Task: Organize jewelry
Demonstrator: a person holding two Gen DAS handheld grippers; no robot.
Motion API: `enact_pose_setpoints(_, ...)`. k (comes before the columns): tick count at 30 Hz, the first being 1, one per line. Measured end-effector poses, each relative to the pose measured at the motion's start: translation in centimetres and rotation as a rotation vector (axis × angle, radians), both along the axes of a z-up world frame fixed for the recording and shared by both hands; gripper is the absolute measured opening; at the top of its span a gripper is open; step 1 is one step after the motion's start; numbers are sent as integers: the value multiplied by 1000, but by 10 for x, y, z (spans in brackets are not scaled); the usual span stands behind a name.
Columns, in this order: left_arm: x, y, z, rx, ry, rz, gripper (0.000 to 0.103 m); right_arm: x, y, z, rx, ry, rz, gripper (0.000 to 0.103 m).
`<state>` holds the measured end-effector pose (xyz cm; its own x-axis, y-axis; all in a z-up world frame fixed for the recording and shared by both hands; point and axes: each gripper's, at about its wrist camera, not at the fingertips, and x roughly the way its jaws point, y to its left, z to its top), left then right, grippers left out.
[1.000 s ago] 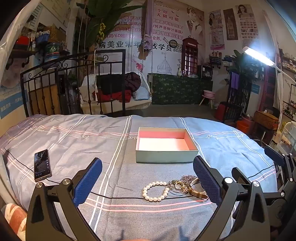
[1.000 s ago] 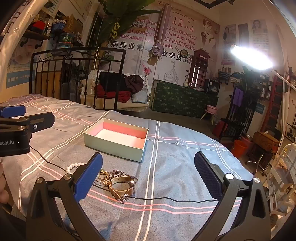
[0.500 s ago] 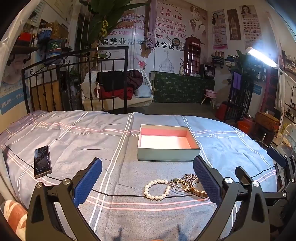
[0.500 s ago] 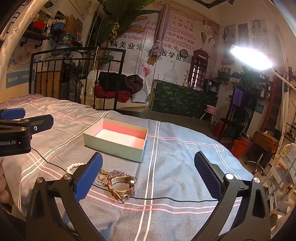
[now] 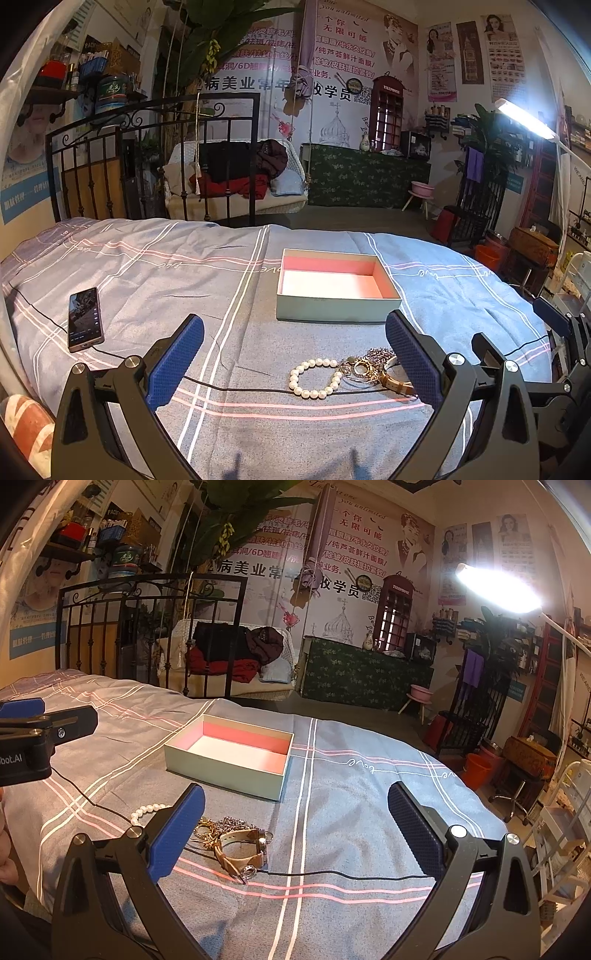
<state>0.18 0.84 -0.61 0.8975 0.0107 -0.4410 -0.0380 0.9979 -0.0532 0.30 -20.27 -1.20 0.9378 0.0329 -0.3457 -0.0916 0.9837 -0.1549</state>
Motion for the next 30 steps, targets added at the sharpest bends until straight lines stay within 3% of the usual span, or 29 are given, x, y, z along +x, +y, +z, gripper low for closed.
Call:
enact_pose_setpoints(8, -4, 1, 1, 6, -17, 14, 97, 0, 0, -1, 3, -1, -5, 97)
enact_pose_setpoints(20, 5, 3, -2, 8, 27, 18, 97, 0, -6, -3, 30, 6, -20, 97)
enact_pose_setpoints(30, -1, 2, -5, 32, -28, 16, 97, 0, -16, 0, 107, 19, -26, 97)
